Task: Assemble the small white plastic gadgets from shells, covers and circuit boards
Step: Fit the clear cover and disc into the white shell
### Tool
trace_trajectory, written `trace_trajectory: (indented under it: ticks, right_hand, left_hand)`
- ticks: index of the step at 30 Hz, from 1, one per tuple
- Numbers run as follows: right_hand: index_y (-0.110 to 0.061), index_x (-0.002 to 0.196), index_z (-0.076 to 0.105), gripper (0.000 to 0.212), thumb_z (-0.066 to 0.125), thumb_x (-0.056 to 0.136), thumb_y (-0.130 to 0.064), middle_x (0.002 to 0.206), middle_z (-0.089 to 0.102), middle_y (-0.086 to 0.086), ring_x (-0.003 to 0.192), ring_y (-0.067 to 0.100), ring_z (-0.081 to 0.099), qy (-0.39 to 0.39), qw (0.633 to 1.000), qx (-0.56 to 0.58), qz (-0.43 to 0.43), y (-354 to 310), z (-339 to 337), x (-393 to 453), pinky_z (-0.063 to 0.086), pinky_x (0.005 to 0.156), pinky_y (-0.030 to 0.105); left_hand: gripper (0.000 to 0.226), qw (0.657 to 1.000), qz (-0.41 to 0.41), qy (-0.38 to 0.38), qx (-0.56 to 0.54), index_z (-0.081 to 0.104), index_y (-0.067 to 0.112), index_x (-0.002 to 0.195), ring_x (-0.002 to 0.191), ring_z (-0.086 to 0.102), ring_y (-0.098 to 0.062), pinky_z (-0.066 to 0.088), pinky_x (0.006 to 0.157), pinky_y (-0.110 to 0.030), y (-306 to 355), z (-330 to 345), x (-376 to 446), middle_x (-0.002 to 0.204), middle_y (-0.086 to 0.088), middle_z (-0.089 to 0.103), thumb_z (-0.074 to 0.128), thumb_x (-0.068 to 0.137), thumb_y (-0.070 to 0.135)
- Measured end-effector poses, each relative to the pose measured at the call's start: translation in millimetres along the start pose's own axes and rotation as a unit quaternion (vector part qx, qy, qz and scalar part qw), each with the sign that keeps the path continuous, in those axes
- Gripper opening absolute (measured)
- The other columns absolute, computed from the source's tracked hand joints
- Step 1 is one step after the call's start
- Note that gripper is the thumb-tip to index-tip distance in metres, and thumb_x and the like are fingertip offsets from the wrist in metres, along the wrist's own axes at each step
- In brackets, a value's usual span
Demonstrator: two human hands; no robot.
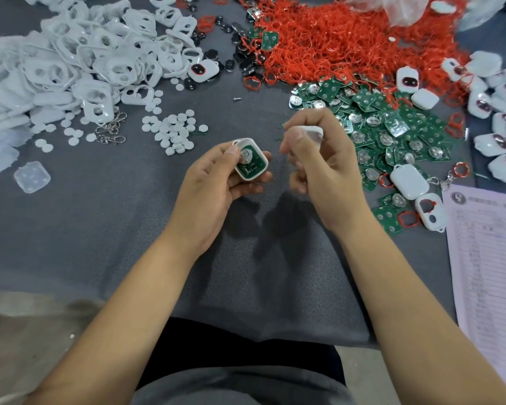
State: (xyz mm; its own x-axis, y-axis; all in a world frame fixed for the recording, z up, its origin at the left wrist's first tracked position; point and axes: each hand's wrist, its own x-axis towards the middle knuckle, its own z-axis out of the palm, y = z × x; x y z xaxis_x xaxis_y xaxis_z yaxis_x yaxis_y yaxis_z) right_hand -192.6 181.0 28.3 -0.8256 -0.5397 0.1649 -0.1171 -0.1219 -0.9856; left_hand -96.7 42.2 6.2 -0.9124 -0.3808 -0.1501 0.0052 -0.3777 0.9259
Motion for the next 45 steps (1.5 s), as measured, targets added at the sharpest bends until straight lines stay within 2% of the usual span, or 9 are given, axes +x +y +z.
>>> trace_trajectory:
  ticks: [10,22,25,28,33,38,41,43,45]
  right_hand:
    - [-0.014,0.086,0.066,0.029,0.039,0.096,-0.017,0.079,0.049,0.007,0.062,0.014,0.031,-0.016,0.995,0.076,0.07,-0.8,-0.4,0.5,0.023,0.047,0.023]
    - [-0.014,0.074,0.061,0.029,0.036,0.088,-0.013,0.068,0.05,0.0,0.053,0.009,0.03,0.019,0.995,0.059,0.079,5.6,-4.6,3.9,0.023,0.046,0.023]
    - [-0.016,0.09,0.066,0.028,0.039,0.093,-0.024,0.08,0.052,0.0,0.057,0.009,0.033,0.036,0.993,0.079,0.084,8.0,-3.8,5.4,0.026,0.046,0.022]
    - [-0.019,0.122,0.065,0.045,0.038,0.089,-0.034,0.095,0.05,-0.002,0.062,0.007,0.035,0.036,0.983,0.126,0.129,9.3,-2.7,6.9,0.028,0.048,0.025]
    - [-0.01,0.149,0.048,0.056,0.043,0.096,-0.03,0.106,0.05,0.0,0.067,0.009,0.041,0.069,0.981,0.137,0.117,10.2,1.4,7.1,0.037,0.048,0.027]
    - [-0.004,0.152,0.045,0.043,0.046,0.111,-0.017,0.108,0.055,0.003,0.08,0.01,0.055,0.074,0.995,0.015,0.066,12.5,-0.6,5.7,0.051,0.05,0.031]
    - [-0.008,0.144,0.057,0.043,0.062,0.103,-0.02,0.114,0.064,0.004,0.086,0.014,0.062,0.088,0.983,-0.158,0.001,15.9,-3.7,4.1,0.058,0.073,0.041]
    - [-0.01,0.133,0.067,0.041,0.074,0.095,-0.025,0.118,0.071,0.001,0.095,0.012,0.066,0.11,0.97,-0.213,-0.034,17.0,-1.3,0.7,0.056,0.085,0.036]
    - [-0.01,0.123,0.071,0.04,0.081,0.089,-0.028,0.113,0.072,-0.002,0.096,0.009,0.066,0.12,0.96,-0.244,-0.063,16.7,4.3,-2.6,0.052,0.085,0.024]
  left_hand:
    - [0.029,1.0,0.001,0.001,-0.001,0.064,0.01,0.121,0.09,0.075,-0.018,0.058,0.076,-0.026,-0.5,0.4,-0.2,0.113,-0.012,0.077,0.038,0.112,0.019]
    - [0.028,1.0,-0.003,0.0,-0.004,0.064,0.01,0.121,0.089,0.075,-0.018,0.058,0.075,-0.026,-0.2,0.3,-0.1,0.113,-0.012,0.078,0.038,0.112,0.019]
    - [0.028,1.0,0.001,-0.003,-0.01,0.064,0.01,0.12,0.088,0.075,-0.018,0.058,0.073,-0.026,-1.5,0.0,0.8,0.113,-0.012,0.078,0.04,0.111,0.021]
    - [0.029,1.0,0.004,-0.005,-0.009,0.064,0.011,0.12,0.09,0.074,-0.019,0.058,0.074,-0.026,-2.3,-0.7,1.5,0.115,-0.013,0.077,0.043,0.107,0.025]
    - [0.03,1.0,0.006,-0.003,-0.013,0.065,0.01,0.119,0.095,0.076,-0.024,0.058,0.076,-0.028,-2.6,-1.3,2.0,0.115,-0.015,0.077,0.039,0.111,0.023]
    - [0.04,0.998,-0.02,0.011,-0.055,0.061,0.002,0.125,0.106,0.075,-0.032,0.06,0.081,-0.03,0.4,1.4,3.4,0.114,-0.018,0.077,0.03,0.114,0.024]
    - [0.042,0.996,-0.03,0.017,-0.078,0.061,0.002,0.125,0.108,0.075,-0.033,0.061,0.083,-0.031,1.3,2.9,3.3,0.112,-0.017,0.077,0.028,0.115,0.026]
    - [0.044,0.996,-0.03,0.012,-0.081,0.061,0.004,0.126,0.11,0.074,-0.028,0.06,0.086,-0.031,0.6,2.5,2.8,0.113,-0.014,0.078,0.025,0.115,0.026]
    - [0.046,0.997,-0.032,0.007,-0.076,0.062,0.006,0.127,0.111,0.074,-0.022,0.06,0.088,-0.03,-0.1,2.1,2.8,0.115,-0.011,0.078,0.023,0.115,0.028]
